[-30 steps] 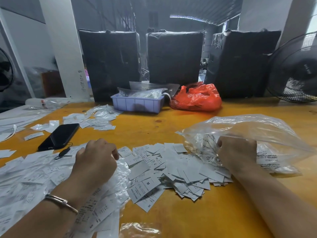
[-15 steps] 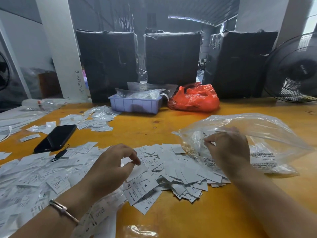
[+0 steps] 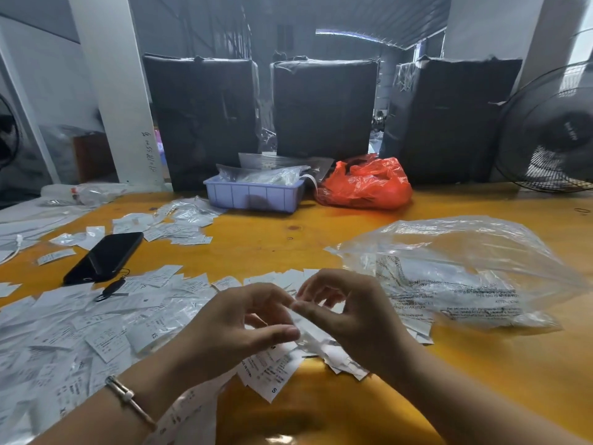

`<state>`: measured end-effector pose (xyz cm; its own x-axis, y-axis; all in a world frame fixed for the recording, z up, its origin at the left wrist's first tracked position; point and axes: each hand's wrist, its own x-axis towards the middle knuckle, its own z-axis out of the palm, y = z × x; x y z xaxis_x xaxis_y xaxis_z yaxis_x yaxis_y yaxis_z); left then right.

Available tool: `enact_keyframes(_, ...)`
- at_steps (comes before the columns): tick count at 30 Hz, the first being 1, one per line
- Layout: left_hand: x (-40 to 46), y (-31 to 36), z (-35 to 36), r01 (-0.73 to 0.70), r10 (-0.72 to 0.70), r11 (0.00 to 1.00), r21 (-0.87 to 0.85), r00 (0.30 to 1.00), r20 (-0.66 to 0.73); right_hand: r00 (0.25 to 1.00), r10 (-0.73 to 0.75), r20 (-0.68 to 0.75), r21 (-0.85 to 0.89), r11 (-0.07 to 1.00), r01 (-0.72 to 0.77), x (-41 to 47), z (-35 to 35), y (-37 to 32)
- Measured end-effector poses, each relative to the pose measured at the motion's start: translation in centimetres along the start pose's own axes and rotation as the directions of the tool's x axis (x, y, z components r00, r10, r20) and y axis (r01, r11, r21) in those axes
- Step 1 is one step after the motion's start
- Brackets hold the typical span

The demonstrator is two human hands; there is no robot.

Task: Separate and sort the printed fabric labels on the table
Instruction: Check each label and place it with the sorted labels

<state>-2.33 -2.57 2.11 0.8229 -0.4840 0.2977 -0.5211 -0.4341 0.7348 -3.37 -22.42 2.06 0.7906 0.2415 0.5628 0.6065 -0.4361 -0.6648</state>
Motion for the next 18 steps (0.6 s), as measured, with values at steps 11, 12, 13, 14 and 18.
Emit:
enact_keyframes(11, 0.0, 0.5, -0.4, 0.033, -0.044, 0.995, -0.092, 0.992, -0.122, 0.978, 0.185, 0.096, 0.377, 0.903, -0.208, 0.3, -0.6, 0.1)
enact_keyframes(12, 0.0, 0.6, -0.4, 0.042, -0.053, 0.995, -0.086, 0.990, -0.129, 0.978, 0.197, 0.072, 0.396, 0.894, -0.210, 0.3, -0.8, 0.2)
enact_keyframes(13, 0.0, 0.6, -0.4, 0.049, -0.059, 0.995, -0.083, 0.990, -0.128, 0.978, 0.204, 0.052, 0.406, 0.890, -0.207, 0.3, -1.0, 0.2)
enact_keyframes(14, 0.0, 0.7, -0.4, 0.056, -0.066, 0.995, -0.088, 0.990, -0.122, 0.977, 0.209, 0.037, 0.412, 0.888, -0.205, 0.3, -1.1, 0.2)
enact_keyframes(18, -0.2, 0.7, -0.4, 0.071, -0.077, 0.994, -0.087, 0.994, -0.071, 0.980, 0.197, 0.038, 0.400, 0.895, -0.196, 0.2, -0.7, 0.1)
